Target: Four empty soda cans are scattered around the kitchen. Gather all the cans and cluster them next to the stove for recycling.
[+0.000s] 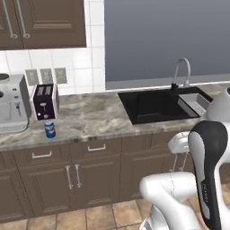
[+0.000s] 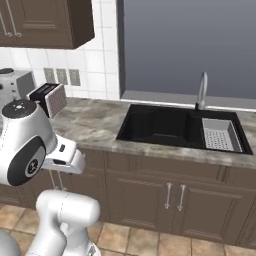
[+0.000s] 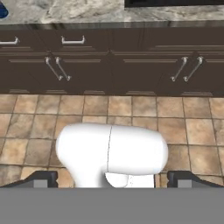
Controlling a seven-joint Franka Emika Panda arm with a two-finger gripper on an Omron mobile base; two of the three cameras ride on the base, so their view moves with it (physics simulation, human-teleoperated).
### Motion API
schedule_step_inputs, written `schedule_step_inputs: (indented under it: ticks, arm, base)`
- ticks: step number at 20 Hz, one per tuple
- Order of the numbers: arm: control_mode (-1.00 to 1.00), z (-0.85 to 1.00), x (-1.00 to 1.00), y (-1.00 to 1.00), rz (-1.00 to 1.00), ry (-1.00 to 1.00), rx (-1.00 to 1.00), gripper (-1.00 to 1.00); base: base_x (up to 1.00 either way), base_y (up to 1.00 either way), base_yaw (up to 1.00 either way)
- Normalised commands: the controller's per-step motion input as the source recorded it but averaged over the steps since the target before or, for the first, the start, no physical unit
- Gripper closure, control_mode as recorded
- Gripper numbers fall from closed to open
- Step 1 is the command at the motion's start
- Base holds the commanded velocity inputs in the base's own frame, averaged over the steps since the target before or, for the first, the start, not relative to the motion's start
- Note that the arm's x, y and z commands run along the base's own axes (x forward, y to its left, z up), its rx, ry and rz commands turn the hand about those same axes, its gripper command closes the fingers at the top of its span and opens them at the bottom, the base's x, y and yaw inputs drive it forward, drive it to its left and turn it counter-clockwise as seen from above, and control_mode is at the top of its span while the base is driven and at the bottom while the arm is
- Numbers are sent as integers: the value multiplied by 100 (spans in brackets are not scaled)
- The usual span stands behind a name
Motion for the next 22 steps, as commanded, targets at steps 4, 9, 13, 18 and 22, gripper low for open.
schedule_step_inputs:
  ticks: [4,9,13,18,22]
  arm:
    - [100,0,0,0,0,0,0,-100]
    - [100,0,0,0,0,0,0,-100]
    - [100,0,0,0,0,0,0,-100]
    - [100,0,0,0,0,0,0,-100]
    - [100,0,0,0,0,0,0,-100]
  base:
    - [43,35,0]
    - [47,40,0]
    - [35,59,0]
    - [24,69,0]
    - [22,57,0]
